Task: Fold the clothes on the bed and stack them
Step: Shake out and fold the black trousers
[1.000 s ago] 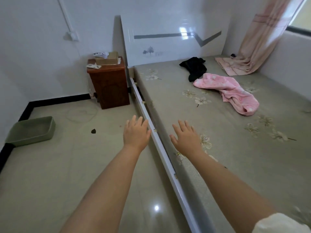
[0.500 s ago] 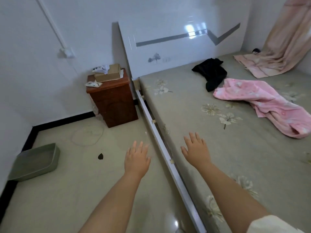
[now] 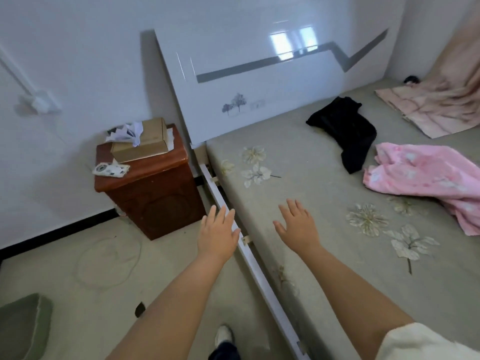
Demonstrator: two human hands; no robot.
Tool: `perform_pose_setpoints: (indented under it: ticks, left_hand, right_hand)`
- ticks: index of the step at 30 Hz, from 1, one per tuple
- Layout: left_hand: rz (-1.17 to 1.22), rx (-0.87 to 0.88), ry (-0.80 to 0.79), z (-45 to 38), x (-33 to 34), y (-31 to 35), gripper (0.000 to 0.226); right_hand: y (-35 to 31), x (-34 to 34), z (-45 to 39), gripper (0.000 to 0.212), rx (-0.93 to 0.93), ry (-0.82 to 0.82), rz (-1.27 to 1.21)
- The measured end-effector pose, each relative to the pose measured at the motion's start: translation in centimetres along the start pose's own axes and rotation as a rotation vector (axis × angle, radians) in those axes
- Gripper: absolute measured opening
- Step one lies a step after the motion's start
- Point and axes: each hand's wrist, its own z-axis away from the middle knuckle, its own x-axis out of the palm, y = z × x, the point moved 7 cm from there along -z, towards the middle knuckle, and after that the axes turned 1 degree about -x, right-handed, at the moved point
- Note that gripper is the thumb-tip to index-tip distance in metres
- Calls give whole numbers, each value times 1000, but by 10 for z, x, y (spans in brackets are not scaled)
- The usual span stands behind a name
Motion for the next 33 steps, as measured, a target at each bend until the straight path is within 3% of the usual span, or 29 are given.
perform_pose_setpoints:
  ticks: [7, 20, 27, 33]
  left_hand:
    - [-143, 179, -94, -182, 6, -12, 51]
    - [-242, 533, -180, -499, 43, 96, 50]
    - [-189, 690, -309, -631, 168, 168, 57]
    - [-90, 781, -381, -664, 261, 199, 59]
  right_hand:
    - [63, 10, -113, 55, 347, -71, -84]
    - [200, 7, -322, 55, 668, -38, -165]
    - [302, 61, -384, 54, 922, -119, -142]
    - [378, 89, -418, 53, 1056, -68, -43]
